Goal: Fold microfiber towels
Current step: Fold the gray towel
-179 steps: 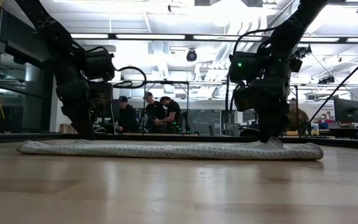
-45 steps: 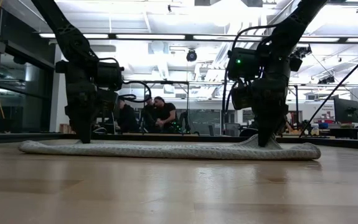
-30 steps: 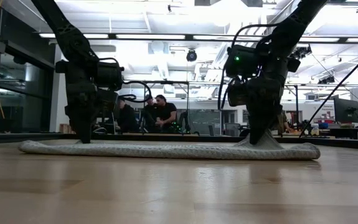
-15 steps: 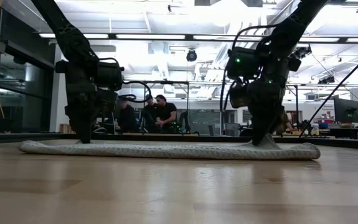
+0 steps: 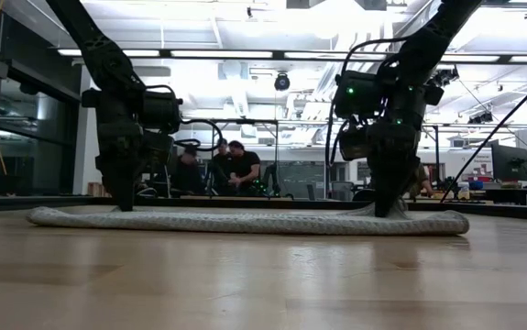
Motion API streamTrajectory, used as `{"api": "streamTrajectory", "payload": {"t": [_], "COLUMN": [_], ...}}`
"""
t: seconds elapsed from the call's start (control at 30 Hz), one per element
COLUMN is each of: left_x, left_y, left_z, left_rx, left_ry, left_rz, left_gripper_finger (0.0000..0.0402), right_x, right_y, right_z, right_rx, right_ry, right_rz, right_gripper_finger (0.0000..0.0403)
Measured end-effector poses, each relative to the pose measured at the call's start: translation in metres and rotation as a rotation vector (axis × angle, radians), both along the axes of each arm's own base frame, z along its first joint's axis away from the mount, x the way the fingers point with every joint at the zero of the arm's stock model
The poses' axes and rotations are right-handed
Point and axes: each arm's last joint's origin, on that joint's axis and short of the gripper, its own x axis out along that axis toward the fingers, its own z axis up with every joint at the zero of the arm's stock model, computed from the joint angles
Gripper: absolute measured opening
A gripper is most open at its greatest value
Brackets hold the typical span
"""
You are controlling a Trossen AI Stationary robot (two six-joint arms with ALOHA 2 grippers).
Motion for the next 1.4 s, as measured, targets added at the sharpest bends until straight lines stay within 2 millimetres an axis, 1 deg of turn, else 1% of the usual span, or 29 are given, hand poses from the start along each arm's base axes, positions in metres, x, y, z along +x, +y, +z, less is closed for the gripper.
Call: {"api": "streamTrajectory", "payload": {"t": [0.1, 0.3, 0.47, 0.57, 0.77, 0.93, 1.17, 1.4], "left_x": [0.0, 0.0, -0.002, -0.003, -0.007, -0.002, 0.008, 0.014], "left_y": [0.0, 0.001, 0.0, 0.0, -0.003, -0.016, -0.044, -0.066], "left_z": [0.0, 0.001, 0.004, 0.007, 0.017, 0.025, 0.033, 0.034], "left_rx": [0.006, 0.027, 0.046, 0.065, 0.084, 0.117, 0.186, 0.237], "left_ry": [0.004, 0.013, 0.015, 0.015, -0.004, -0.019, -0.009, 0.017], "left_rz": [0.001, 0.005, 0.014, 0.018, 0.021, -0.006, -0.05, -0.055], "left_gripper_finger": [0.0012, 0.0006, 0.0003, 0.0002, 0.0001, 0.0001, 0.0001, 0.0], "right_x": [0.0, 0.0, 0.001, 0.002, 0.0, -0.003, 0.0, 0.002], "right_y": [0.0, 0.0, 0.004, 0.01, 0.02, 0.029, 0.046, 0.073], "right_z": [0.0, 0.0, 0.001, 0.005, 0.023, 0.035, 0.036, 0.035], "right_rx": [-0.003, -0.011, -0.071, -0.11, -0.172, -0.206, -0.224, -0.285], "right_ry": [-0.002, -0.002, 0.013, 0.003, -0.036, -0.055, -0.051, -0.044], "right_rz": [0.006, 0.013, 0.017, 0.04, 0.046, 0.043, 0.075, 0.097], "right_gripper_finger": [0.0008, 0.0006, 0.0005, 0.0004, 0.0004, 0.0004, 0.0004, 0.0004]}}
